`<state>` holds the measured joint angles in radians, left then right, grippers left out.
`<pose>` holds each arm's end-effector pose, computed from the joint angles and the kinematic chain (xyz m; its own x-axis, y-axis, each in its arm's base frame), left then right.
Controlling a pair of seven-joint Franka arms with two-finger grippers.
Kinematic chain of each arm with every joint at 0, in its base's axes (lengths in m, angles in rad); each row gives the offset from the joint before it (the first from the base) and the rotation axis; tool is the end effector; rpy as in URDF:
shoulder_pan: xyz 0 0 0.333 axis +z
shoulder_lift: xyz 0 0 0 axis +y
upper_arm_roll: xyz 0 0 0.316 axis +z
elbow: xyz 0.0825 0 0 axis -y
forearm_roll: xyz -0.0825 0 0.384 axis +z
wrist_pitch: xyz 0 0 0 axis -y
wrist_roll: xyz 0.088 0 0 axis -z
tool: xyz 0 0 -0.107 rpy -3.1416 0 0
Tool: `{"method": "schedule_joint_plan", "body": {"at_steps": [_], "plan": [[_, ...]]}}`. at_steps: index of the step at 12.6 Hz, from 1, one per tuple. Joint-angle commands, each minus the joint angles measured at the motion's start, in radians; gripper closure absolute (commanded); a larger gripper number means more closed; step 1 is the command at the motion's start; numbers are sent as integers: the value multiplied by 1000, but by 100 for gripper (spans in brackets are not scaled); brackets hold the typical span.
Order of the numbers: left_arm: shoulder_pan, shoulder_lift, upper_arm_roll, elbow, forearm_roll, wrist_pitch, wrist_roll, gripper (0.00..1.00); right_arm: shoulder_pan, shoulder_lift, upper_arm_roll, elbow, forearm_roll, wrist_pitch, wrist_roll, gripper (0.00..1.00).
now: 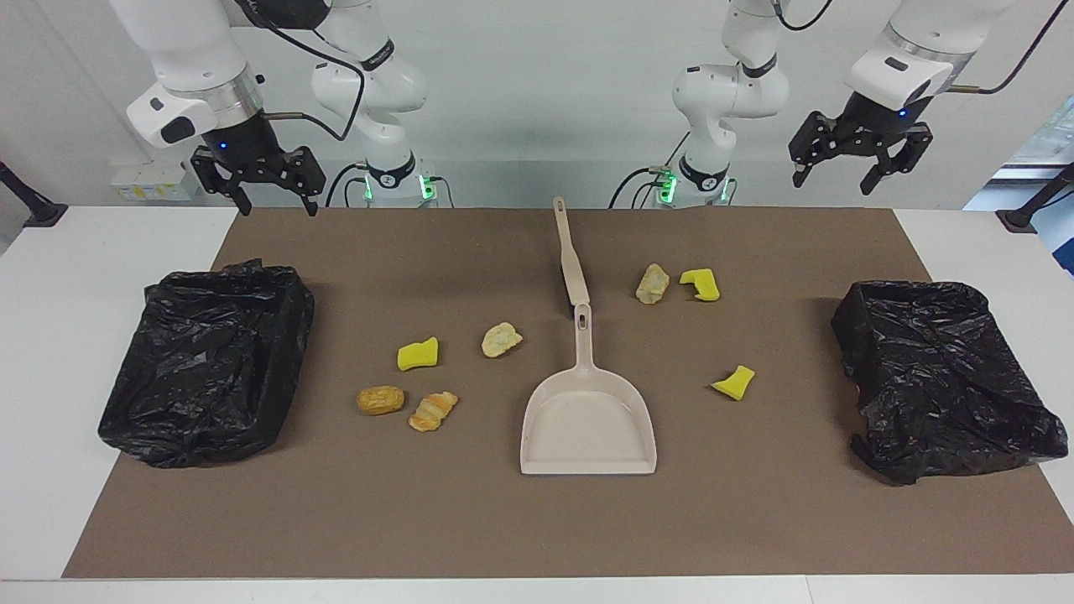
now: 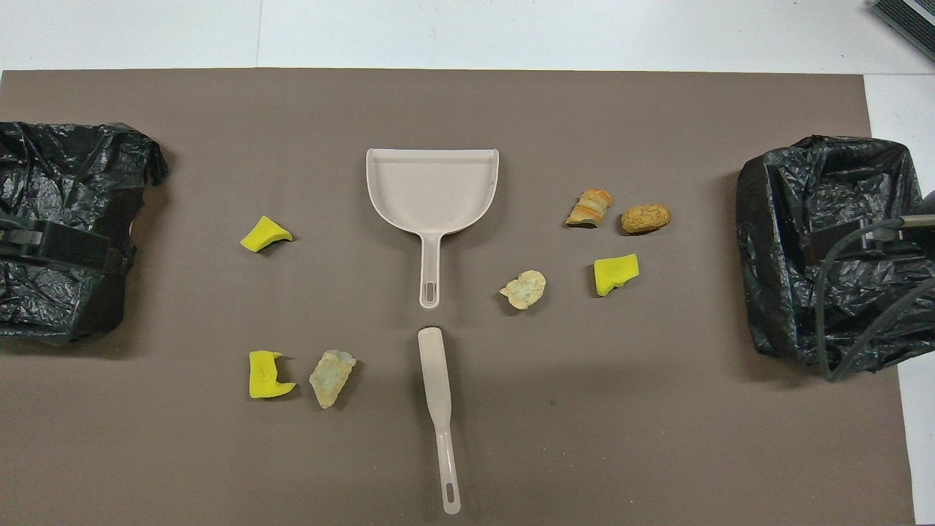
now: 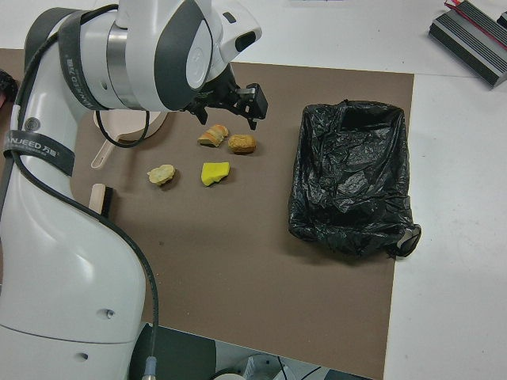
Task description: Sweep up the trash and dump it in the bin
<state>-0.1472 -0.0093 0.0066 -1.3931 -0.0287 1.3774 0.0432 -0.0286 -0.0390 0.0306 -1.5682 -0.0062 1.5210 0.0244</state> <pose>0.5231 -0.0776 0.6947 0.9821 -0.1882 -0.0051 -0.1880 -0.9818 0.0285 0.5375 0.0007 0.6426 0.9997 -0.0227 -0.0080 -0.0227 -0.9997 0.0076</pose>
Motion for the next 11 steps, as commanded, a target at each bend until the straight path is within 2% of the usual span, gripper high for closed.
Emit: {"method": "schedule_joint_plan", "body": {"at_steps": [1, 11], "plan": [[14, 6, 0, 20, 22, -11, 12, 0, -4, -7, 5, -7, 15, -1, 14, 0], [12, 0, 1, 14, 18, -20, 7, 0, -2, -2, 5, -7, 12, 2, 11, 0]]}}
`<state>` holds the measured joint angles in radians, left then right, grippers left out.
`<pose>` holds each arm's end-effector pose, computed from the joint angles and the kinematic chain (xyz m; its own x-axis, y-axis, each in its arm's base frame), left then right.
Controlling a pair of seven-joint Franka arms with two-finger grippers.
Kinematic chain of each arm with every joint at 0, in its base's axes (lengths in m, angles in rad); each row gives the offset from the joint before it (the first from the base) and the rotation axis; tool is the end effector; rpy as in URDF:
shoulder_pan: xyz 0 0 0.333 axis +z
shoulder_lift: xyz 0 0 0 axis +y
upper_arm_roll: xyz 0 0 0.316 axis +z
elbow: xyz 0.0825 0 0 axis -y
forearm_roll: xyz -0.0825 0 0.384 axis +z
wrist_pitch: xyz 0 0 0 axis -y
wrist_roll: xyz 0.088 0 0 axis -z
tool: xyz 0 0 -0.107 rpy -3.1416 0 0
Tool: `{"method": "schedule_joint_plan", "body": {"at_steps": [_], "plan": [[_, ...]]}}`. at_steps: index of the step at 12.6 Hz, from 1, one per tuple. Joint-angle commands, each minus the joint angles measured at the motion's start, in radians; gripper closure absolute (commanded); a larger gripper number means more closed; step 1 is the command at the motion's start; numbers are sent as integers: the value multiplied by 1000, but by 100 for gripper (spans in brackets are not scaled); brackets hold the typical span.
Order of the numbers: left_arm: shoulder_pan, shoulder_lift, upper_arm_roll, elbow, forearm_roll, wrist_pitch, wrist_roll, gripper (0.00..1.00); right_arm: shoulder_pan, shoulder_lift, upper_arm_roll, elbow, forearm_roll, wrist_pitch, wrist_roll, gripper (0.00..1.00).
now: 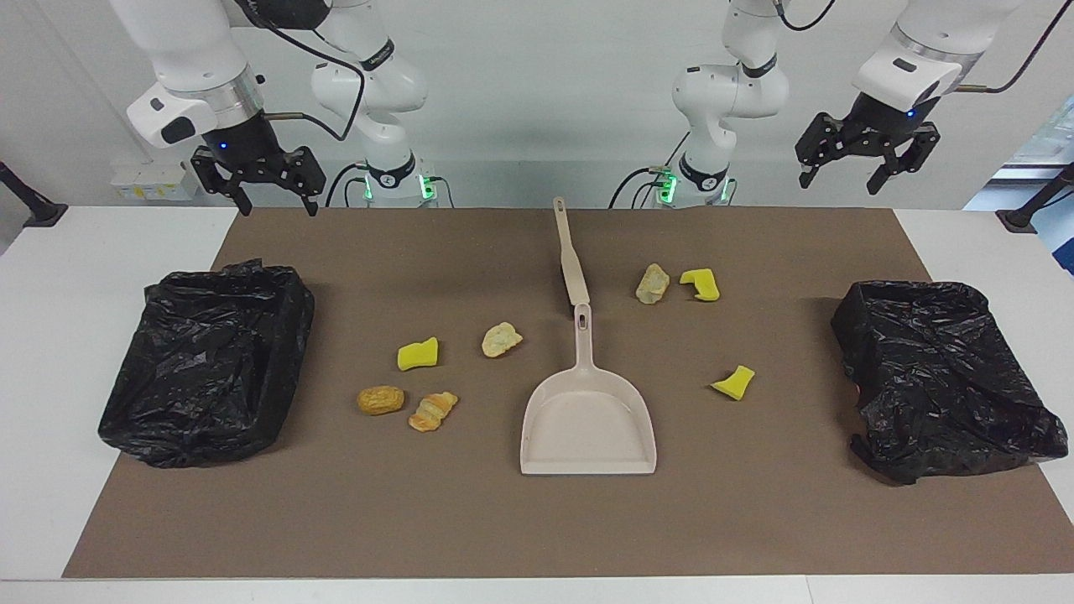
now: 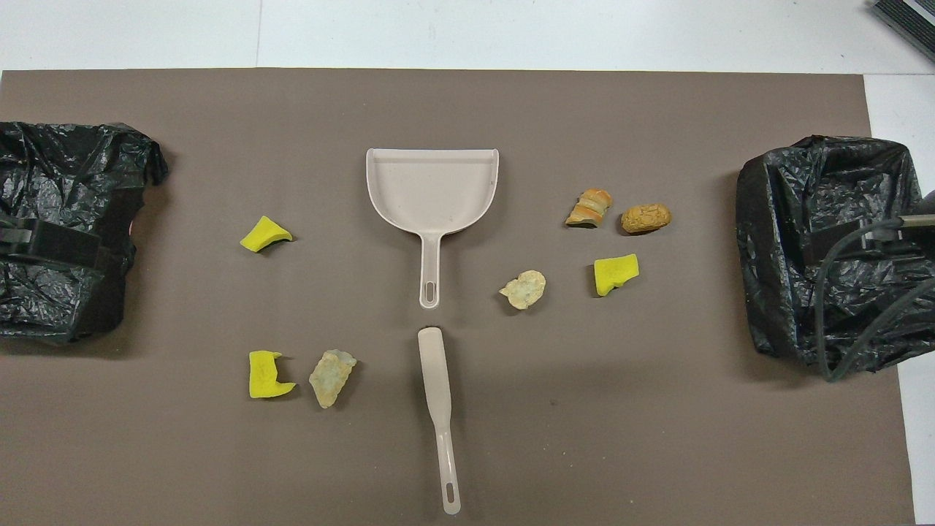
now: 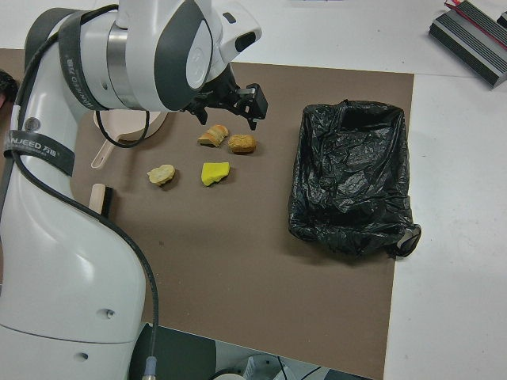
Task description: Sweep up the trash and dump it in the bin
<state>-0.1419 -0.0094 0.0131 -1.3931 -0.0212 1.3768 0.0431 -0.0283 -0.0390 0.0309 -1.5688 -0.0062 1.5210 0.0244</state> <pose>0.5240 -0.0704 0.6947 0.9845 -0.1751 -0.0059 -0.1749 -0.9844 0.0212 0.5375 0.0011 0.6424 0.9997 -0.0221 -0.0086 -0.0221 -0.9997 0.0076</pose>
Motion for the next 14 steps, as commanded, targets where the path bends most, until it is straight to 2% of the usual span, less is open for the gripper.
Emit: {"method": "schedule_joint_plan", "body": {"at_steps": [1, 6, 10, 14], "plan": [[7, 0, -5, 13, 10, -25, 6, 0, 1, 1, 6, -5, 9, 2, 12, 0], [7, -7, -5, -1, 10, -19, 1, 0, 43, 57, 11, 6, 15, 37, 20, 0], [-1, -38, -7, -49, 3, -4, 1, 0, 111, 148, 14, 27, 21, 102, 87, 0], [-40, -113, -19, -188, -11, 65, -5, 0, 209, 240, 14, 39, 55, 209, 248, 0]]}}
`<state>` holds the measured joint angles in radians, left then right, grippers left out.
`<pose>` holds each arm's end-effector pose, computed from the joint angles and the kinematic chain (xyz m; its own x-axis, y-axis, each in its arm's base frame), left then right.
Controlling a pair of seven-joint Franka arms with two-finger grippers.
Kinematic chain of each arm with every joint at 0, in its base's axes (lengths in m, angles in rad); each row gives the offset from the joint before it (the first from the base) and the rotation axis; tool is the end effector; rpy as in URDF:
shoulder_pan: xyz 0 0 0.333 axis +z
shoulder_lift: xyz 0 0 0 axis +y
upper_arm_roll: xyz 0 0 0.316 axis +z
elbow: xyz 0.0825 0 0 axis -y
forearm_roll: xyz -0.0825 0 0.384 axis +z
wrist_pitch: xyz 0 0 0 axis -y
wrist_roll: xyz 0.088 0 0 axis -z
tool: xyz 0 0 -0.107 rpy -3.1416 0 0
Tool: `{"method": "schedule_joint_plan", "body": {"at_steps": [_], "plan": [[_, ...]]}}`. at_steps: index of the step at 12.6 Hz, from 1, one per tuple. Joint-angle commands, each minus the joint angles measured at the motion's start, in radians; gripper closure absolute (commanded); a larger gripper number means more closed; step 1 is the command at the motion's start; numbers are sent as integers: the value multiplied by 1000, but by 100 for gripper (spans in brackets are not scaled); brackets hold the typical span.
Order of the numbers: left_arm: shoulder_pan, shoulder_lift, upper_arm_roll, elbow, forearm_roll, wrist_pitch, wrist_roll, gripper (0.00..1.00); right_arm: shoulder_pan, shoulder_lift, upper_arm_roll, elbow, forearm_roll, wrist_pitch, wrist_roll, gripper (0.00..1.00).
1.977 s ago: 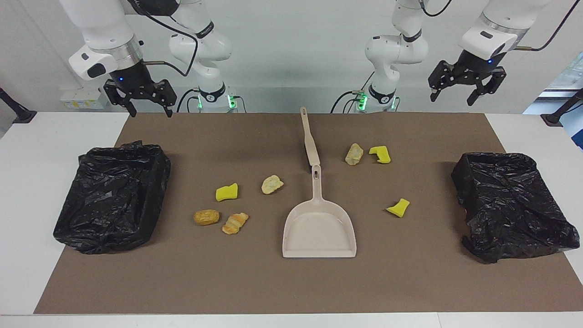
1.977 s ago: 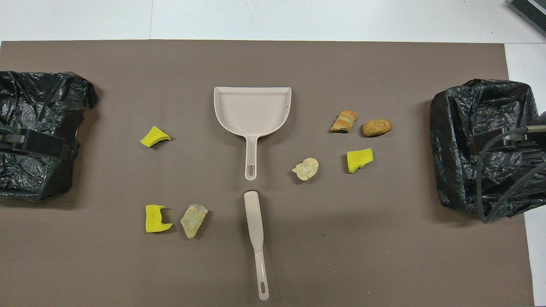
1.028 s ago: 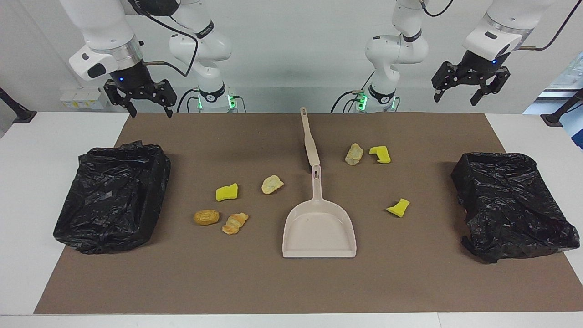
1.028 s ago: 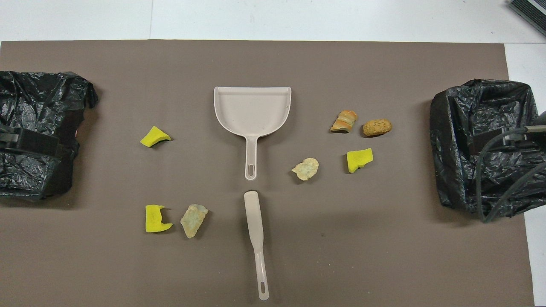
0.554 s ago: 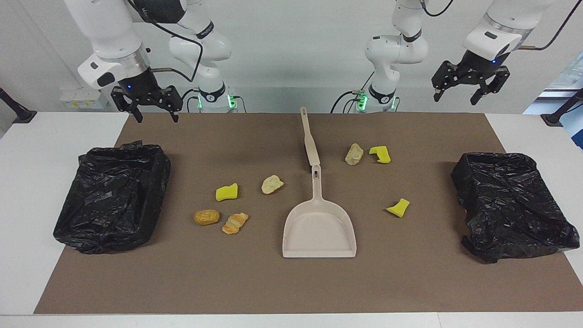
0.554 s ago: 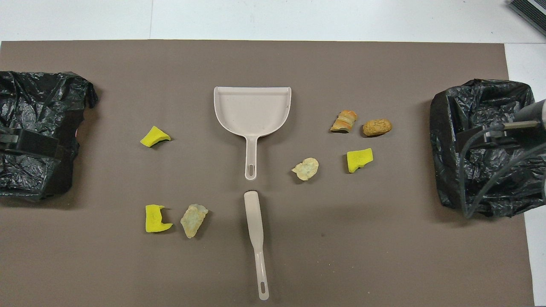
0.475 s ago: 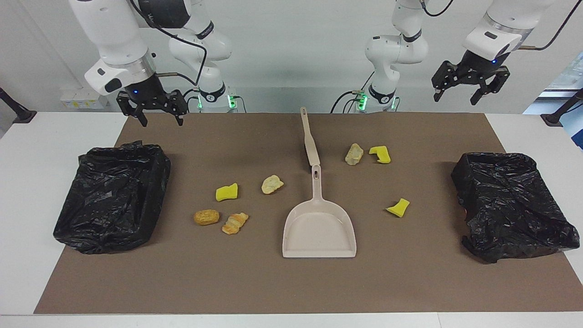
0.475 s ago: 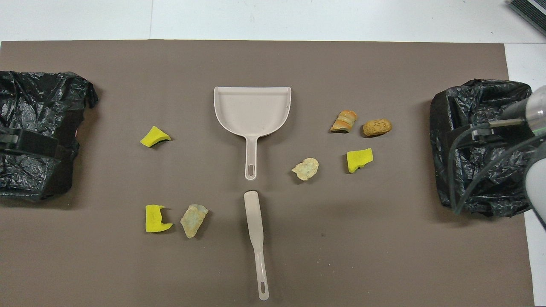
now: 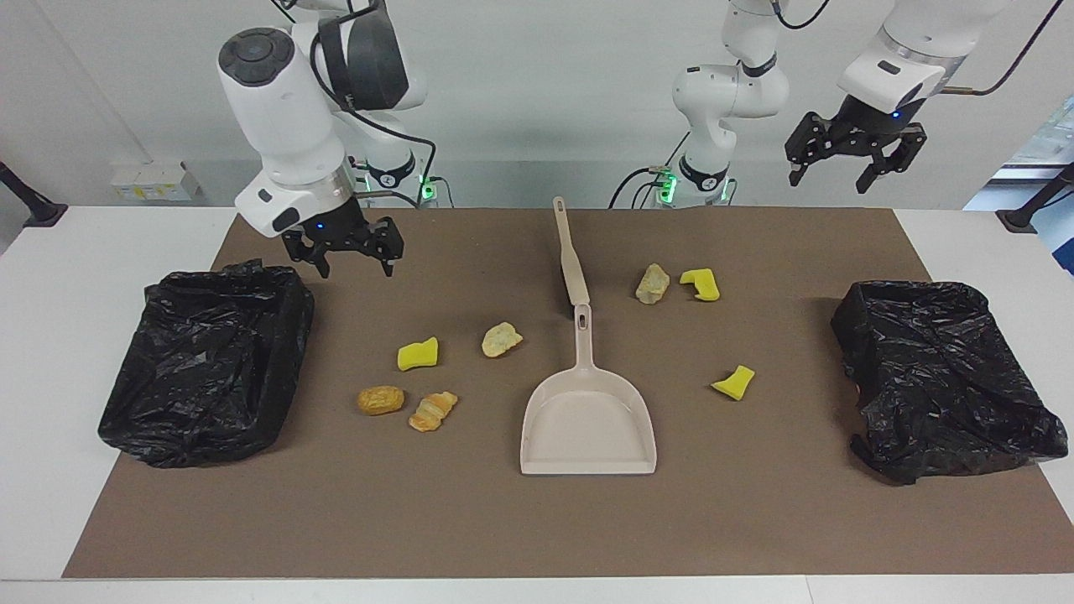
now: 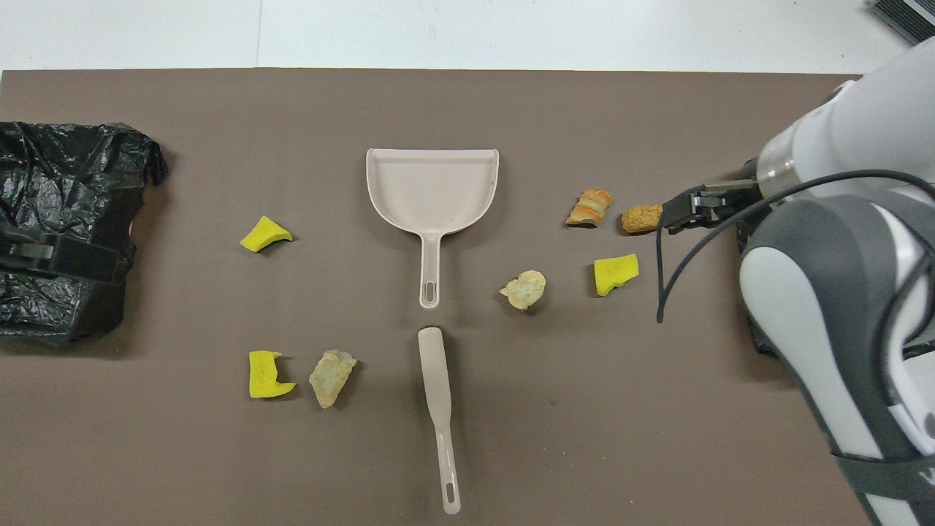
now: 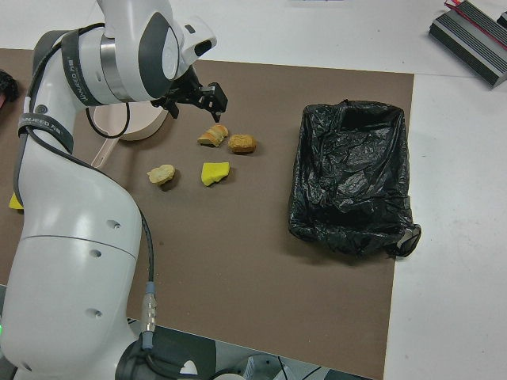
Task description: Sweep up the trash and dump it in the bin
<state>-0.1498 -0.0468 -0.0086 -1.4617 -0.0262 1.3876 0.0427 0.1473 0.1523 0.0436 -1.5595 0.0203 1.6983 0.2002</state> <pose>0.5122 -0.0852 0.6843 0.9786 -0.2043 -0.0261 -0.2037 -0.9787 0.0266 0.5967 0.1155 0.5525 0.9998 -0.0123 -0.0184 -0.0127 -0.9996 -0.0235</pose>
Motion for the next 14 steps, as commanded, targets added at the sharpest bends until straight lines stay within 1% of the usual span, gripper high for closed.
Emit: {"method": "schedule_joint_plan", "body": {"at_steps": [1, 3, 5, 6, 7, 8, 9, 11, 13, 14], "plan": [[-59, -96, 1, -159, -6, 70, -18, 0, 60, 71, 2, 32, 32, 70, 131, 0], [-127, -149, 1, -270, -8, 123, -114, 0, 119, 125, 2, 41, 38, 148, 203, 0], [-196, -215, -1, -409, -9, 203, -173, 0, 161, 176, 4, 45, 94, 216, 304, 0], [-239, -229, -1, -466, -18, 232, -204, 0, 191, 196, 2, 45, 107, 249, 352, 0], [-287, -240, -2, -523, -20, 269, -263, 0, 219, 214, 4, 47, 110, 288, 446, 0], [-337, -246, -1, -575, -20, 325, -324, 0, 235, 234, 9, 47, 109, 328, 478, 0], [-379, -252, -2, -627, -20, 384, -383, 0, 248, 249, 19, 47, 110, 369, 488, 0], [-456, -258, -2, -712, -21, 471, -473, 0, 287, 274, 25, 45, 99, 409, 504, 0], [-540, -255, -2, -776, -21, 562, -573, 0, 314, 276, 25, 26, 99, 444, 505, 0], [-575, -255, -2, -822, -21, 621, -622, 0, 313, 259, 27, -53, 116, 505, 495, 0]]}}
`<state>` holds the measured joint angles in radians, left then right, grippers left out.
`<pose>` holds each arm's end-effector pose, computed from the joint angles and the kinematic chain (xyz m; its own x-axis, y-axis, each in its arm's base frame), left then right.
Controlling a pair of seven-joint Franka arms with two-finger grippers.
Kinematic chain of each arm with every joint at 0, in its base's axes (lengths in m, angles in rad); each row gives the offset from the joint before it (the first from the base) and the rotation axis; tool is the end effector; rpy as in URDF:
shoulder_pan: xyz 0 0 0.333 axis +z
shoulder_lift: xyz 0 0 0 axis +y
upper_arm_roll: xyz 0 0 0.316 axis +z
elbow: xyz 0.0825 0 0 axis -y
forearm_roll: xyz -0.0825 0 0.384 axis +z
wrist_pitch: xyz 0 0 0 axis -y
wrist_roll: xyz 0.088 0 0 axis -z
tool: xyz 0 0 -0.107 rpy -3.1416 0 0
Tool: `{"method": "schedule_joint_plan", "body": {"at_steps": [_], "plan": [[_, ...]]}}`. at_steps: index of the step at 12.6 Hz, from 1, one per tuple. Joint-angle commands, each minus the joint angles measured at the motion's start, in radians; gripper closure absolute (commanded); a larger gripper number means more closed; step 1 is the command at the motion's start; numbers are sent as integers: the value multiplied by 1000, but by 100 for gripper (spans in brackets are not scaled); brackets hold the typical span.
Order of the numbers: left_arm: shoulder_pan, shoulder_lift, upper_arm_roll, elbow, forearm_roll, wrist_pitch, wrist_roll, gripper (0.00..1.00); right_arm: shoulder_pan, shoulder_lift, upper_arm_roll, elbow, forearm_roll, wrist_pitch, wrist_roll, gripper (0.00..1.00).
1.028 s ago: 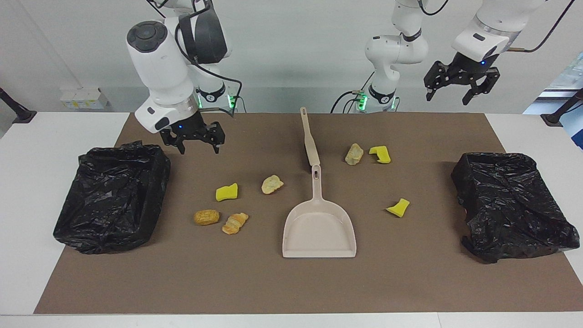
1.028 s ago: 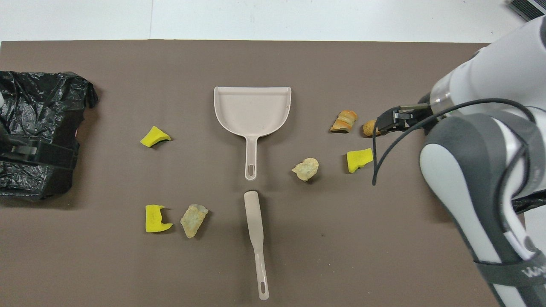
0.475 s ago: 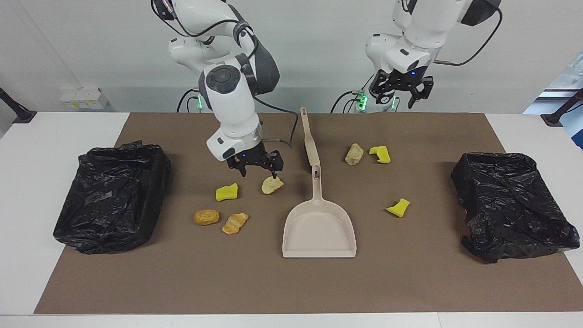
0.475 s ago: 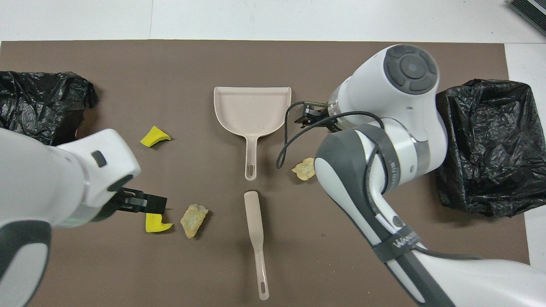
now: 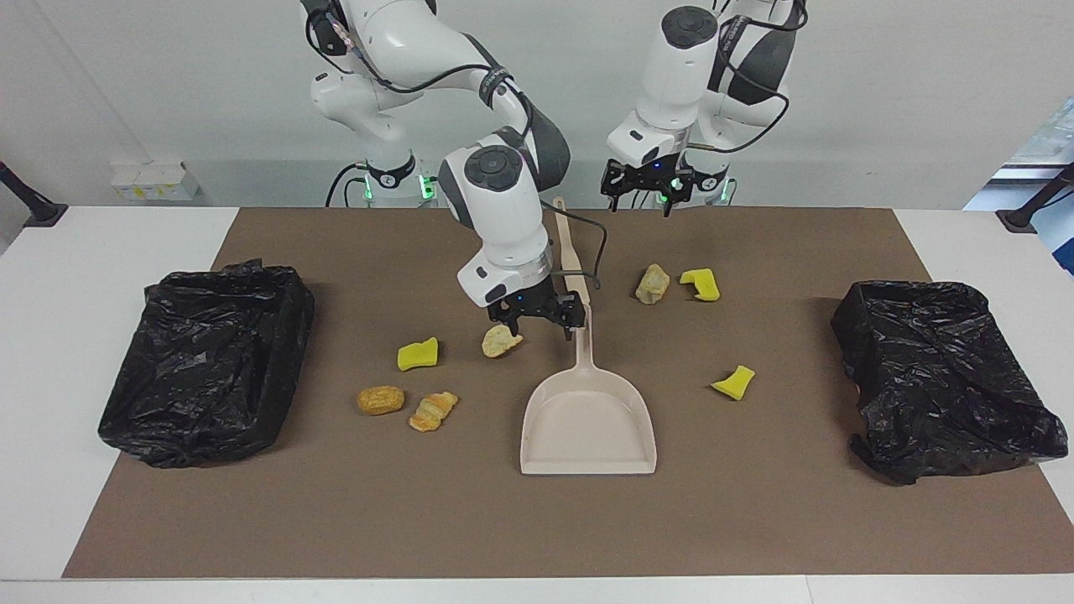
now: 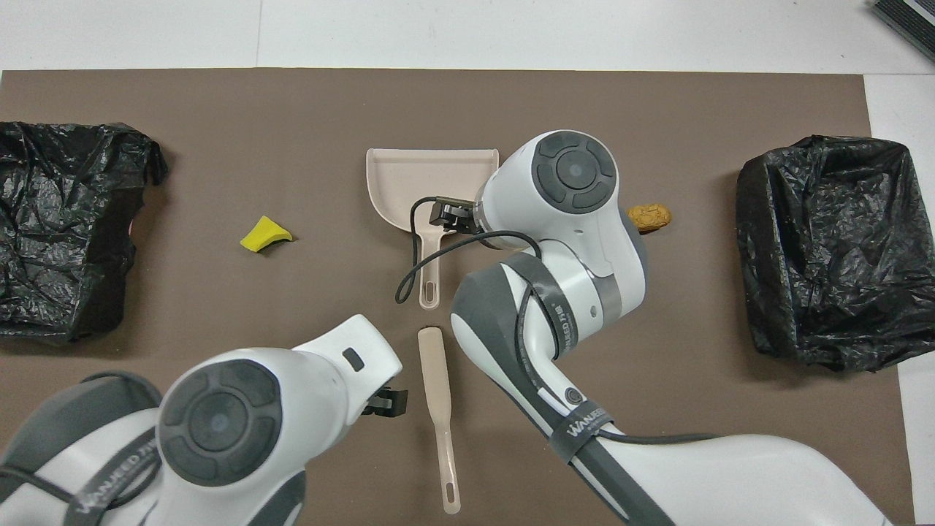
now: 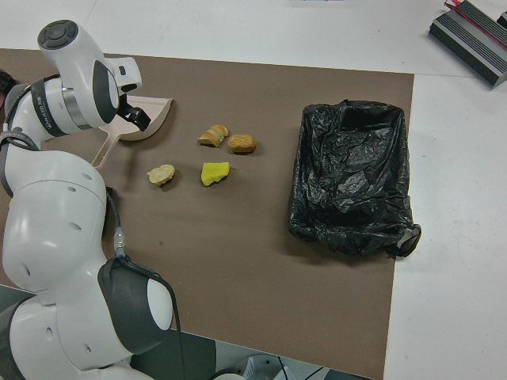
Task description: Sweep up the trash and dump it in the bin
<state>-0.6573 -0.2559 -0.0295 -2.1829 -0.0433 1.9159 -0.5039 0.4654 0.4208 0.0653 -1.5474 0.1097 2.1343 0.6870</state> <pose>0.3651 -0.3044 0.4950 0.9857 -0.1665 -0.0260 -0.1659 -0.9859 0.0235 0.6002 0.3503 0.4251 0.9750 -0.2176 0.0441 -0.2047 -0.9580 -0.2010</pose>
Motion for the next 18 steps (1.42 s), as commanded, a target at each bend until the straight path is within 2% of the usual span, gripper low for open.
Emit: {"method": "schedule_joint_plan", "body": {"at_steps": [1, 3, 5, 7, 9, 10, 12, 15, 17, 18], "plan": [[-106, -40, 19, -138, -4, 141, -112, 0, -4, -29, 7, -116, 28, 113, 8, 0], [-184, 18, 19, -198, -4, 260, -206, 0, 1, -27, 8, -114, 28, 131, 14, 0], [-220, 59, 19, -239, -4, 365, -284, 0, -4, -24, 22, -106, 44, 112, 0, 0], [-265, 115, 19, -244, -4, 406, -355, 0, 13, 25, 24, -44, 6, 17, -39, 0], [-298, 142, 19, -247, -4, 433, -403, 0, 45, 82, 24, 68, -79, -121, -40, 0], [-306, 147, 19, -259, -4, 434, -404, 0, 48, 93, 24, 94, -93, -154, -40, 1], [-306, 145, 19, -265, -4, 430, -406, 16, 74, 111, 18, 99, -96, -149, -38, 6], [-297, 145, 19, -265, -4, 417, -400, 62, 90, 125, 21, 99, -99, -123, -34, 19], [-295, 144, 19, -265, -4, 410, -393, 77, 102, 140, 19, 99, -100, -99, -27, 24], [-292, 144, 19, -264, -4, 382, -390, 92, 129, 157, 12, 101, -102, -87, -27, 27]]}}
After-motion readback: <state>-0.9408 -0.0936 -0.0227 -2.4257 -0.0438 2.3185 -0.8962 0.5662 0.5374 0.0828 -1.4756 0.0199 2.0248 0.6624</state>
